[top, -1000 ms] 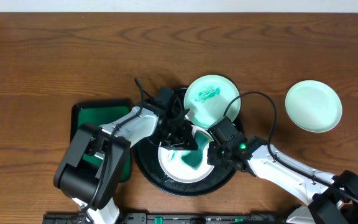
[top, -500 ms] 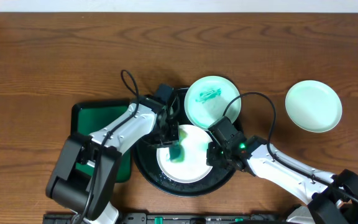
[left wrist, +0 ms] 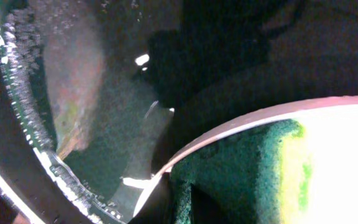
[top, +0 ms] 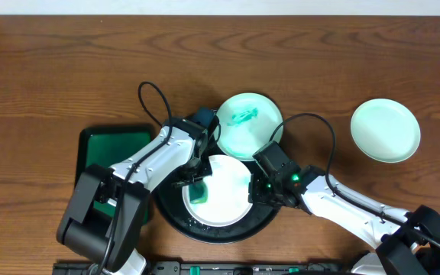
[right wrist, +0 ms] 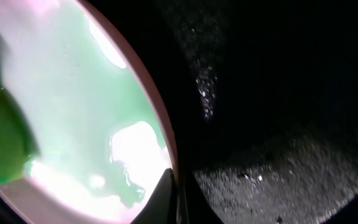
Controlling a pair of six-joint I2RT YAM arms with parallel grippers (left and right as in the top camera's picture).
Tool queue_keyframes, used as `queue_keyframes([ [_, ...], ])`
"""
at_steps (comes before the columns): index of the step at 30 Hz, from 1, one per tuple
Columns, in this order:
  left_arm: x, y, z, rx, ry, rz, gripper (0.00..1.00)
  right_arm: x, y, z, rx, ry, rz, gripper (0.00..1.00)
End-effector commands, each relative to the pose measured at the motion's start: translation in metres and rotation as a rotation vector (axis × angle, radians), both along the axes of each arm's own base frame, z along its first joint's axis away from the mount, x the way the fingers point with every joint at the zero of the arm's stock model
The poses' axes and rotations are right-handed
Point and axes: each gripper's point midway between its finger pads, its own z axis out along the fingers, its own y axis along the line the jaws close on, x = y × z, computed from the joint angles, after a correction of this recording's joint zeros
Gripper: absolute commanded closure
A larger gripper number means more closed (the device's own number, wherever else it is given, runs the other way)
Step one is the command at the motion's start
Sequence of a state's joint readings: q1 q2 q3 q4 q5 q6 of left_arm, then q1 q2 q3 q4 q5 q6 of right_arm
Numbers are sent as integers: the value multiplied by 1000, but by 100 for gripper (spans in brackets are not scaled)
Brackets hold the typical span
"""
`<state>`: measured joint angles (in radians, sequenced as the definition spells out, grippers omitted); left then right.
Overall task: Clean dirty plates on tray and stack at the side
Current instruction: 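Scrub the tilted white plate with the sponge in the left gripper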
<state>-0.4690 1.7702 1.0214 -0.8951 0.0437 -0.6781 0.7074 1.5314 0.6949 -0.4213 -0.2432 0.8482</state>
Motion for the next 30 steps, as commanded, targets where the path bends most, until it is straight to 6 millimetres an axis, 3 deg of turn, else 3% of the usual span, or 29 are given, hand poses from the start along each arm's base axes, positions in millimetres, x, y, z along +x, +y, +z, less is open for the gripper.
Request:
queue_keyframes([
  [1, -15, 102, -16, 493, 20, -11, 93, -11, -32, -21, -140, 32, -36, 99],
  [2, -16, 91, -23, 418, 50, -60, 93, -11, -33, -22, -143, 31, -37, 99],
  [4, -24, 42, -40, 89, 137, -221, 93, -11, -34, -22, -148, 31, -39, 99],
  [7, -33, 7, -41, -135, 180, -277, 93, -11, -34, -22, -148, 32, -38, 99],
  [20, -69, -84, -25, -523, 249, -399, 93, -9, -37, -22, -150, 34, -51, 99],
  [26, -71, -116, -14, -674, 245, -378, 93, -9, -37, -22, -151, 36, -50, 99],
  [30, -65, -121, -14, -688, 223, -355, 93, -9, -37, -22, -152, 37, -50, 99],
])
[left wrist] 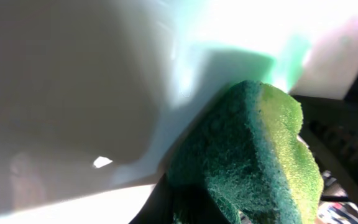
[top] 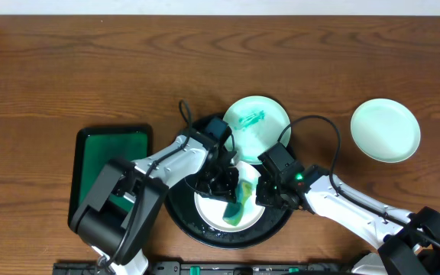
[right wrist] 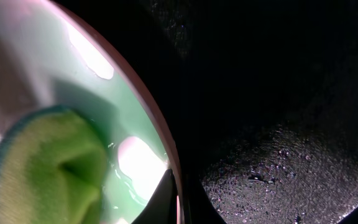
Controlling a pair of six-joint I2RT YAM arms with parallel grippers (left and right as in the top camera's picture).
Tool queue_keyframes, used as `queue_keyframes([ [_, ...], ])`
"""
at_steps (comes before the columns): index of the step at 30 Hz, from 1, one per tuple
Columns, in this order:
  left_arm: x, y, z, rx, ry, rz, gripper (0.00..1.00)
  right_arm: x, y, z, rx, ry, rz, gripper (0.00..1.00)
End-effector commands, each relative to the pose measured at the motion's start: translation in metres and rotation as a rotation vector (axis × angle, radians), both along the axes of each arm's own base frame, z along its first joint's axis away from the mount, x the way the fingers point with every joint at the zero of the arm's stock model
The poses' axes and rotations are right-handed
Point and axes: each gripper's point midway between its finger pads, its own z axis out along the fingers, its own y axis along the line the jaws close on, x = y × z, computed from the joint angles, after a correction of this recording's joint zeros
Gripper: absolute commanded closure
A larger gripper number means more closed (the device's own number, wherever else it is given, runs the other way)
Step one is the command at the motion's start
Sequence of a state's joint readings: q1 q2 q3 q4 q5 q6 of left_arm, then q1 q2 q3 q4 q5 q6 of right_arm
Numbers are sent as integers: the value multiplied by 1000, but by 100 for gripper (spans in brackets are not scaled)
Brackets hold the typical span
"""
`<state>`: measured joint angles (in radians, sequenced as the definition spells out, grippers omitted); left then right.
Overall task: Clean dirty plates on tray and stack at the side
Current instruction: 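Scrub the tilted white plate with the sponge in the left gripper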
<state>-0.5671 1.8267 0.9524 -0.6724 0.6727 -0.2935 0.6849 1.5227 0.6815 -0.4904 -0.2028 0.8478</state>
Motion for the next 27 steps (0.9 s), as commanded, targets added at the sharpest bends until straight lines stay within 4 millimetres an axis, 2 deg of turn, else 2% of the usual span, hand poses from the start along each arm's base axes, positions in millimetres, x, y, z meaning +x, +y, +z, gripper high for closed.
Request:
queue_keyframes([
  [1, -15, 0, -15, 24, 81, 32, 93, -4, -15, -15, -75, 7, -16, 99],
  [5, 5, 23, -32, 193, 9, 127, 93, -4, -16, -15, -76, 9, -16, 99],
  [10, 36, 73, -46, 429, -97, 263, 93, -5, -17, -15, -80, 13, -16, 99],
  [14, 57, 112, -50, 579, -171, 357, 93, -5, -17, -15, -80, 14, -16, 99],
  [19, 75, 151, -48, 753, -286, 388, 93, -5, -17, -15, -81, 14, -16, 99],
  [23, 82, 177, -41, 893, -370, 371, 93, -6, -19, -16, -87, 21, -18, 99],
  [27, 70, 204, -29, 1052, -371, 369, 93, -7, -19, -16, -89, 24, -18, 99],
])
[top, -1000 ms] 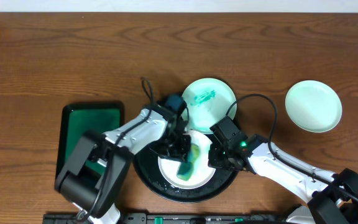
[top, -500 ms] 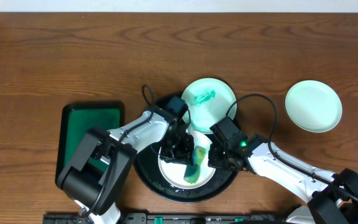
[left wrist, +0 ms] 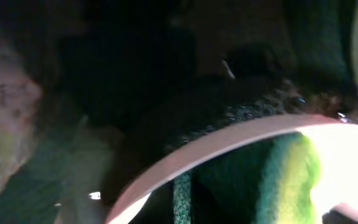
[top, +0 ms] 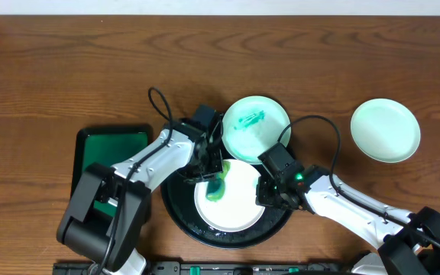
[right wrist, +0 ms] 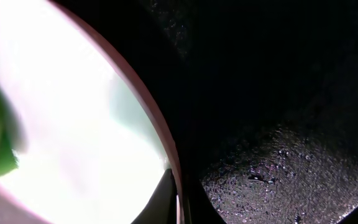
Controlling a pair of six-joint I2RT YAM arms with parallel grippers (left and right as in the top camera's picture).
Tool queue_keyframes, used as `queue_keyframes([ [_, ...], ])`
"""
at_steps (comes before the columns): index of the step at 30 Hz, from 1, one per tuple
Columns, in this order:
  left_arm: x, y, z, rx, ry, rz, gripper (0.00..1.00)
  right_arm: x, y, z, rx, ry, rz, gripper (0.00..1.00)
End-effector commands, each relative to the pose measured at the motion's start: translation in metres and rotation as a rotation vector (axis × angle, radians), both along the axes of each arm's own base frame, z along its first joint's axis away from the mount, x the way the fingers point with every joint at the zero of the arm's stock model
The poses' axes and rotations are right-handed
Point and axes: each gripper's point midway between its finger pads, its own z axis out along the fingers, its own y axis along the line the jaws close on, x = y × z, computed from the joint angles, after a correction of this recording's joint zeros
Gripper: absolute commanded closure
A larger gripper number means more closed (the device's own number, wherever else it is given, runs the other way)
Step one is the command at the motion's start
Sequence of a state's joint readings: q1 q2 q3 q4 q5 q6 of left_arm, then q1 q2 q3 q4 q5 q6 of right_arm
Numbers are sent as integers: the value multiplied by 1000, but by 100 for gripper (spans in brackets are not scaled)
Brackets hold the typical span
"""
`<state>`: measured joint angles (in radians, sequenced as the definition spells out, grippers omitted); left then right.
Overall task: Clean dirty plates on tray and stack at the side
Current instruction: 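Scrub the tilted white plate with the sponge in the left gripper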
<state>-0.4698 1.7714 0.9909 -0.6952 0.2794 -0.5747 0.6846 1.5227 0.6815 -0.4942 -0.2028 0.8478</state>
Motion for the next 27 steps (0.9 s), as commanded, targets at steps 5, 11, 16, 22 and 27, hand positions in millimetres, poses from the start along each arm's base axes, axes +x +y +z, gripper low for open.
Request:
queue_keyframes([
  [5, -13, 150, -15, 772, -24, 38, 93, -6, -19, -16, -86, 20, -15, 99],
  [11, -38, 133, -21, 642, 116, -35, 93, -7, -19, -16, -87, 18, -8, 99],
  [16, -63, 80, -29, 312, 243, -240, 93, -6, -19, -15, -86, 16, -9, 99],
  [22, -84, 11, -26, -10, 270, -380, 93, -5, -22, -16, -89, 20, -11, 99],
  [27, -97, -43, -16, -240, 266, -439, 93, -7, -20, -15, -80, 30, -3, 99],
])
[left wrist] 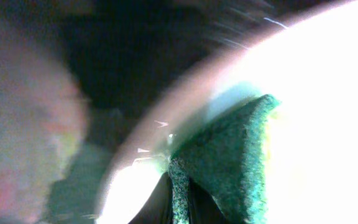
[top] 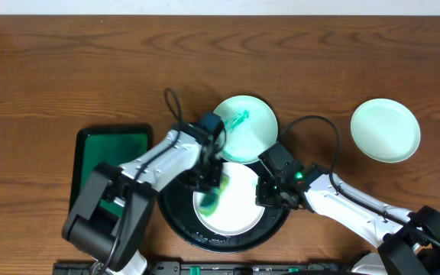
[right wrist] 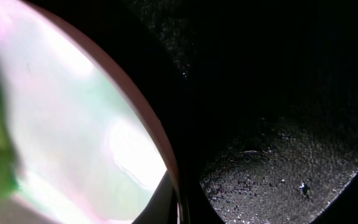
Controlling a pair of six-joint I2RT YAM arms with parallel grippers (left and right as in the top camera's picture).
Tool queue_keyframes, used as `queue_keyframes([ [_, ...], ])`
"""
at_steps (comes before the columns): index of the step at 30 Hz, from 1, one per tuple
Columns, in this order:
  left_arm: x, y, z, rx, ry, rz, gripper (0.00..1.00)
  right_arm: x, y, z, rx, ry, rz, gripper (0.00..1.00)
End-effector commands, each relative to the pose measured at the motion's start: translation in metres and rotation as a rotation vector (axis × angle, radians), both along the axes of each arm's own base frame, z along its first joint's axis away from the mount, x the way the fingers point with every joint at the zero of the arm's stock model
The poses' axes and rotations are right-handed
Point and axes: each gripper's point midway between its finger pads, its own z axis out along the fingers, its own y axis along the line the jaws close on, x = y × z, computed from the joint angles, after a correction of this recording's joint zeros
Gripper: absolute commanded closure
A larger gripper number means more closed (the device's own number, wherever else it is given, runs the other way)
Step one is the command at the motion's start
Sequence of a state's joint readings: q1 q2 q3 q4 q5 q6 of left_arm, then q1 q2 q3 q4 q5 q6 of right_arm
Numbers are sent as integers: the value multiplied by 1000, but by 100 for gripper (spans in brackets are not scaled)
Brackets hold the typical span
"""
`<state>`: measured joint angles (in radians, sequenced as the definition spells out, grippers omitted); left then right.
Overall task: Clean dirty plates on tray and stack at the side
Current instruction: 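Scrub the tilted white plate with the sponge in the left gripper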
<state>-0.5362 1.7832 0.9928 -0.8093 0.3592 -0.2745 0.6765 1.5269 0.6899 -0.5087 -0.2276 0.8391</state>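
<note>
A white plate (top: 235,200) lies in the round black tray (top: 176,218). My left gripper (top: 209,182) is shut on a green sponge (top: 208,197) pressed on the plate's left part; the left wrist view shows the sponge (left wrist: 229,158) on the bright plate (left wrist: 316,93). On the plate's right rim my right gripper (top: 268,191) is shut, the rim (right wrist: 166,163) pinched between its fingers. A second plate (top: 244,130) with green smears rests on the tray's far edge. A clean pale-green plate (top: 385,130) lies on the table at the right.
A green rectangular bin (top: 110,164) stands left of the tray. The black tray's wet floor (right wrist: 278,168) fills the right wrist view. Both arms' cables arch over the tray's far side.
The sponge has moved from the plate's upper left down to its left side. The smeared plate has shifted slightly left. My right gripper still holds the rim.
The sponge in my left gripper was on the plate's left side, then near its middle right, then at its upper left, and is now back on the left. My right gripper was shut on the plate's right rim at every moment.
</note>
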Motion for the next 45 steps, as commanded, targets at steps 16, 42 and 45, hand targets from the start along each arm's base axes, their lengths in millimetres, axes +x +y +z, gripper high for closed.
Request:
queue_keyframes([
  [16, -7, -37, -37, -34, 1, 106, 93, -5, -23, -17, -93, 11, -13, 99],
  [42, 55, 143, -15, 787, -372, 366, 93, -6, -24, -17, -98, 15, -10, 99],
  [45, 47, 151, -10, 836, -356, 374, 93, -6, -24, -17, -97, 15, -10, 99],
])
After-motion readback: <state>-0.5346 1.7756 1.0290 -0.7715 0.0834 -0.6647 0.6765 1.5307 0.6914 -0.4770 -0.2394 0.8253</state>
